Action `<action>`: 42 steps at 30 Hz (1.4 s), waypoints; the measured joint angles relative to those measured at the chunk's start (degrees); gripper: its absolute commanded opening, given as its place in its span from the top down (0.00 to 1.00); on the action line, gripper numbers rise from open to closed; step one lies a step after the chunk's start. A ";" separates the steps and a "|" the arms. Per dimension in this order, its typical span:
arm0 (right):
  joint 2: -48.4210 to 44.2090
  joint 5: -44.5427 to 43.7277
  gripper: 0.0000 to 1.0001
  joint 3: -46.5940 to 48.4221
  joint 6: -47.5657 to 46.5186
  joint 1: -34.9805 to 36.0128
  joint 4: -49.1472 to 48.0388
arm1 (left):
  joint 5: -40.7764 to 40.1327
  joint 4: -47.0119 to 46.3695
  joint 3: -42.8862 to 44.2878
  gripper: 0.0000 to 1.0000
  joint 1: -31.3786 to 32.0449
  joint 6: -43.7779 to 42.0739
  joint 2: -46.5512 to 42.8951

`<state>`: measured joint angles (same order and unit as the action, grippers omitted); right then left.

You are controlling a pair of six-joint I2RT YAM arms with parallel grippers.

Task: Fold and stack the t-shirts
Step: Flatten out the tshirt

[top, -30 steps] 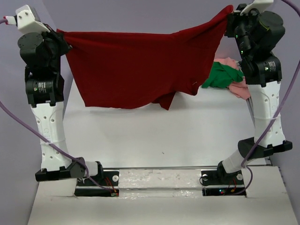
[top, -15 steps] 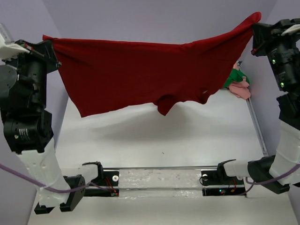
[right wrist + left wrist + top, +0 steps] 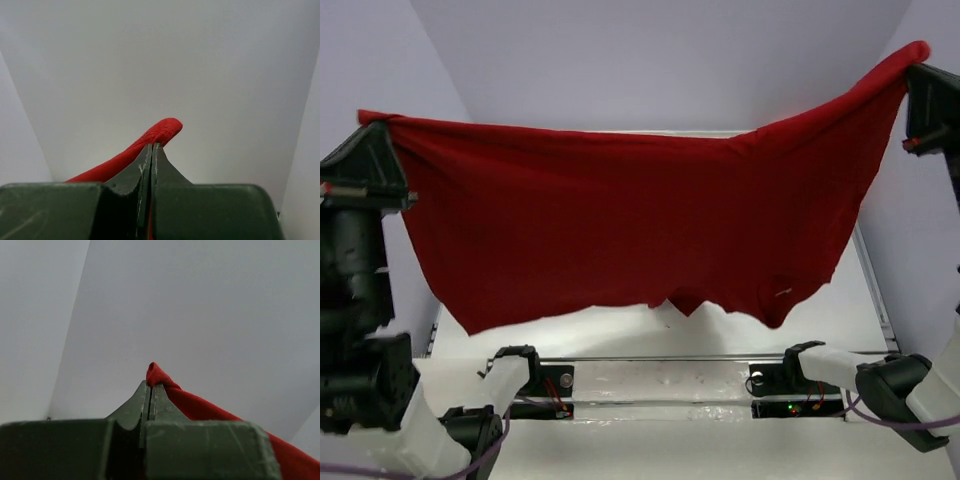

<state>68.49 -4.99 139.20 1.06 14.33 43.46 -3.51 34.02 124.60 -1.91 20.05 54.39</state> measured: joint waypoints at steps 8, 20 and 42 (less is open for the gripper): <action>12.50 -5.09 1.00 -14.60 0.04 -0.02 -4.04 | -0.46 -6.51 -20.83 1.00 0.00 0.31 13.62; 44.22 -6.69 1.00 -10.97 -3.45 -0.02 -10.16 | 1.36 -16.33 -25.42 1.00 0.09 0.72 42.82; 11.21 -2.38 1.00 -27.32 -5.62 1.64 -22.86 | 6.27 -26.56 -31.39 1.00 1.20 -3.04 20.24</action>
<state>79.70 -7.38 111.87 -4.56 15.97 20.60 2.76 7.46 93.21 -0.71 17.02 74.63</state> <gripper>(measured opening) 0.011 0.018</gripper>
